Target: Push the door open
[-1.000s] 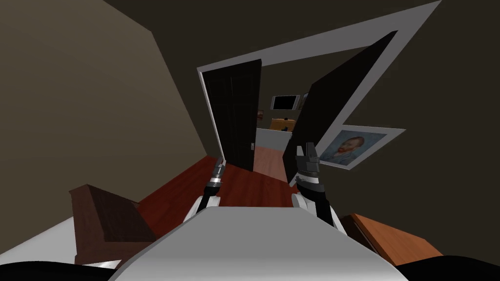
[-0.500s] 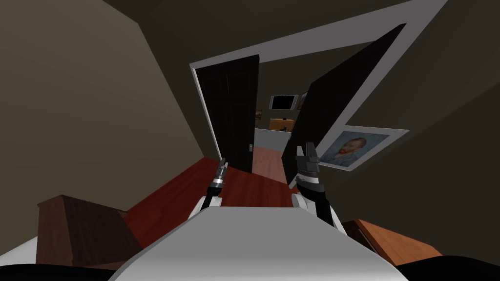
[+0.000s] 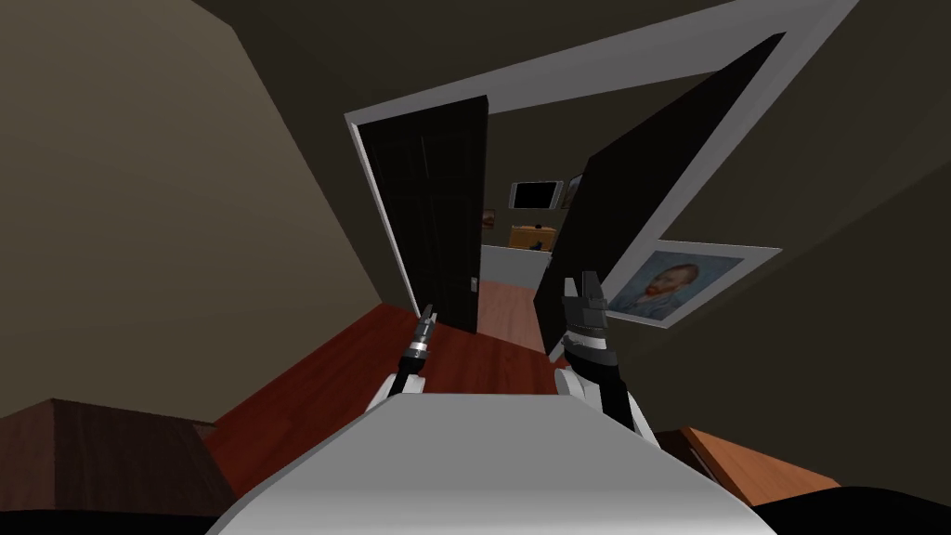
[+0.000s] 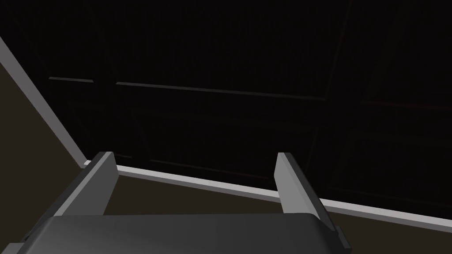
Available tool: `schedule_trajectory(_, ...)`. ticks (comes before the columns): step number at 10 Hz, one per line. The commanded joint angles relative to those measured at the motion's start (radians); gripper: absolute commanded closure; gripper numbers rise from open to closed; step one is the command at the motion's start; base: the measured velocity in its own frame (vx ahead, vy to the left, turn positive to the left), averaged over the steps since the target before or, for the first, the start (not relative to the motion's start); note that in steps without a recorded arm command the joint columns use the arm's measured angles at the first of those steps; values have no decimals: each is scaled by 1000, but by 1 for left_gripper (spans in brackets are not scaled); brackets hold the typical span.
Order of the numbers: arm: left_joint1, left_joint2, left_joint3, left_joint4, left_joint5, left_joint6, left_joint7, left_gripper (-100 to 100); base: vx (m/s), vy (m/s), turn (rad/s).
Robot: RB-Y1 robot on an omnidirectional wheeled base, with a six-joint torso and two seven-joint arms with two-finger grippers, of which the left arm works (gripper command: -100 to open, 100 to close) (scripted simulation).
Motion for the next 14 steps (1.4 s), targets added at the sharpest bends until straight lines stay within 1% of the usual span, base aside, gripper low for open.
schedule_trajectory(1,-13,1,-4,41,2,-9,-1,-100,95,-33,-38)
schedule_trajectory(7,-65,-2,-20,189,11,-38,-7,-100,102,-19,-47)
schedule_trajectory(14,-120,-11,-37,345,19,-70,-13,-100,102,-12,-42)
